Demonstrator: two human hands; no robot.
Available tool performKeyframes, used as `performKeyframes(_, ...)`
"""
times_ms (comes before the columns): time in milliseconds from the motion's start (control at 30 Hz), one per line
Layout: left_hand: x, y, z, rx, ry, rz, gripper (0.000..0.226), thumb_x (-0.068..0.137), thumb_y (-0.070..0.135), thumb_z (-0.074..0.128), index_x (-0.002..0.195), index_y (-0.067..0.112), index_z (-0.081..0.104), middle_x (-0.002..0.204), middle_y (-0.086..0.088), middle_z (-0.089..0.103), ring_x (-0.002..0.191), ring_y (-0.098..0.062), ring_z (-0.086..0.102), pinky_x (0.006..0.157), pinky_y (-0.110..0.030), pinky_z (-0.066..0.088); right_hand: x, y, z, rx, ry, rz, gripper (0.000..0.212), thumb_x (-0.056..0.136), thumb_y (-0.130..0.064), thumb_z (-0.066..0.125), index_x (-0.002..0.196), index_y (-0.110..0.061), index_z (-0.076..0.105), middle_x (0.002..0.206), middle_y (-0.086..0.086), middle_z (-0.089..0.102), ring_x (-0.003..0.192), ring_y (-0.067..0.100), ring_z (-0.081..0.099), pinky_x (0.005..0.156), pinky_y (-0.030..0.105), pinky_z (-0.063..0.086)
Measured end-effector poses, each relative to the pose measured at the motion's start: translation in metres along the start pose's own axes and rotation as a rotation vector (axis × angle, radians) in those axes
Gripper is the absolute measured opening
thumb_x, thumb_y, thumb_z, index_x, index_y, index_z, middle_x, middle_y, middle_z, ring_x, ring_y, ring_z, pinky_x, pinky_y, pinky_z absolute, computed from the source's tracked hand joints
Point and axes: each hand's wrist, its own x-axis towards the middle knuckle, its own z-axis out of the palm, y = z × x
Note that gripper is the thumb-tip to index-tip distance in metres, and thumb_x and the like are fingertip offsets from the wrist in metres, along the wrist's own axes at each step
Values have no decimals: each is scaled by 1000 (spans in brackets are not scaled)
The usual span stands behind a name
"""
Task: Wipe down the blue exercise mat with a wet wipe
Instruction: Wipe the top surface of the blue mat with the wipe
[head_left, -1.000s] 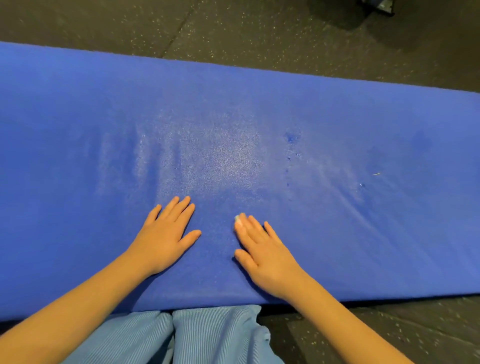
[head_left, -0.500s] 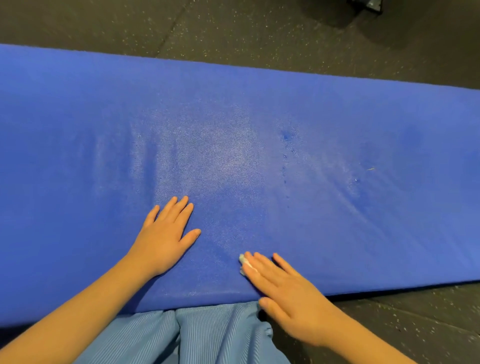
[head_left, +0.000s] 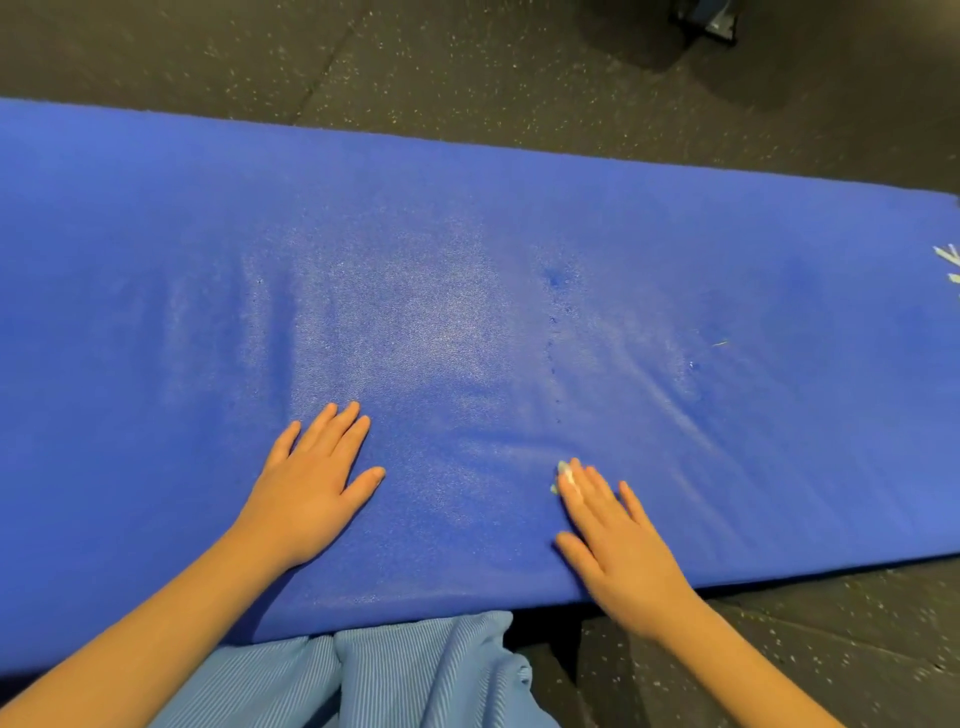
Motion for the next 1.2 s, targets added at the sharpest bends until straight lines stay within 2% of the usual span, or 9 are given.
performKeyframes(100, -1, -1, 0, 3, 9, 3, 99, 68, 70, -14, 154, 25, 4, 148, 18, -18, 135, 2, -20, 118, -32, -8, 21, -9, 4, 82, 36, 130, 110, 59, -84, -30, 151, -26, -12, 152, -16, -23, 143, 3, -18, 113, 24, -16)
performKeyframes(200, -1, -1, 0, 0, 8, 2, 98, 69, 70, -14, 154, 25, 3, 149, 18, -18, 136, 2, -20, 118, -32, -9, -1, -34, 1, 98, -79, -15, 99, 62, -83, -27, 147, -33, -16, 151, -21, -27, 140, -3, -25, 112, 21, -20)
performKeyframes(367, 0, -2, 2, -7, 20, 3, 97, 70, 70, -12, 154, 25, 6, 149, 19, -16, 136, 2, -18, 118, -32, -8, 20, -9, -5, 27, -25, 52, 105, 67, -82, -25, 152, -25, -7, 153, -17, -20, 144, 3, -15, 114, 28, -16)
performKeyframes(500, -1, -1, 2, -16, 36, 4, 98, 70, 70, -11, 154, 24, 9, 149, 18, -14, 136, 2, -17, 117, -31, -9, 79, -12, -7, 80, 20, 256, 74, 97, -61, 16, 154, -18, -4, 161, -3, -11, 147, 13, -11, 118, 37, -9)
performKeyframes(700, -1, -1, 1, -21, 30, 2, 97, 70, 70, -12, 154, 25, 6, 149, 19, -15, 137, 2, -18, 117, -31, -9, 62, -34, -5, 0, -73, -90, 114, 60, -82, -28, 154, -23, -3, 156, -13, -15, 140, 0, -18, 114, 30, -14)
performKeyframes(767, -1, -1, 2, -15, 26, 2, 98, 69, 70, -13, 154, 26, 5, 149, 19, -17, 137, 2, -19, 117, -31, -9, 76, -10, -13, -48, -36, 11, 105, 69, -82, -19, 154, -23, -3, 159, -9, -11, 145, 6, -13, 116, 34, -11)
performKeyframes(900, -1, -2, 2, -21, 36, 8, 98, 69, 70, -13, 154, 26, 5, 149, 19, -17, 137, 2, -19, 117, -30, -10, 111, -4, -17, 39, 45, 283, 67, 101, -50, 22, 154, -17, -2, 162, 0, -8, 148, 15, -8, 119, 41, -6)
performKeyframes(1067, -1, -3, 6, -12, 73, 28, 99, 70, 74, -14, 154, 26, 5, 152, 18, -15, 138, 1, -18, 116, -28, -12, 100, -36, -9, -10, -47, -16, 88, 85, -74, 0, 154, -20, -5, 160, -5, -13, 147, 12, -14, 116, 34, -13)
performKeyframes(1200, -2, -5, 10, -31, 103, 39, 107, 70, 80, -24, 152, 23, 14, 156, 14, -1, 143, -3, -7, 115, -27, -11, 137, 2, -25, -44, 40, 170, 70, 98, -57, 15, 155, -19, -2, 162, -2, -8, 148, 13, -9, 119, 41, -8)
